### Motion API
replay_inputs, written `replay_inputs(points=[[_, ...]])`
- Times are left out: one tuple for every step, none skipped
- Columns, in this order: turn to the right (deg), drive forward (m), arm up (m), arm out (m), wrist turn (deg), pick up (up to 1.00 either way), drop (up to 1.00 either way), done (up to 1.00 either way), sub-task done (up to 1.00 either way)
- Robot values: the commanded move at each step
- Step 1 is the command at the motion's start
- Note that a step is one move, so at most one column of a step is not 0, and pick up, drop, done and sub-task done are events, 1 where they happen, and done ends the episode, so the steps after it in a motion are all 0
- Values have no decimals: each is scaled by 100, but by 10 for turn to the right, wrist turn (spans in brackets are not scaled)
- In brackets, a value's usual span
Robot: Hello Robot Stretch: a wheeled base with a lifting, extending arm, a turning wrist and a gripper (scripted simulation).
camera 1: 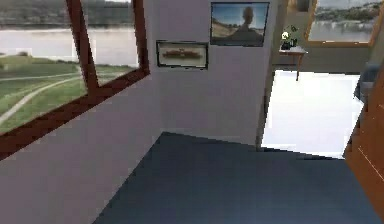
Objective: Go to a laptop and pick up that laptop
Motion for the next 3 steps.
replay_inputs(points=[[150, 0, 0, 0, 0, 0, 0, 0, 0], [0, 30, 0, 0, 0, 0, 0, 0, 0], [450, 0, 0, 0, 0, 0, 0, 0, 0]])
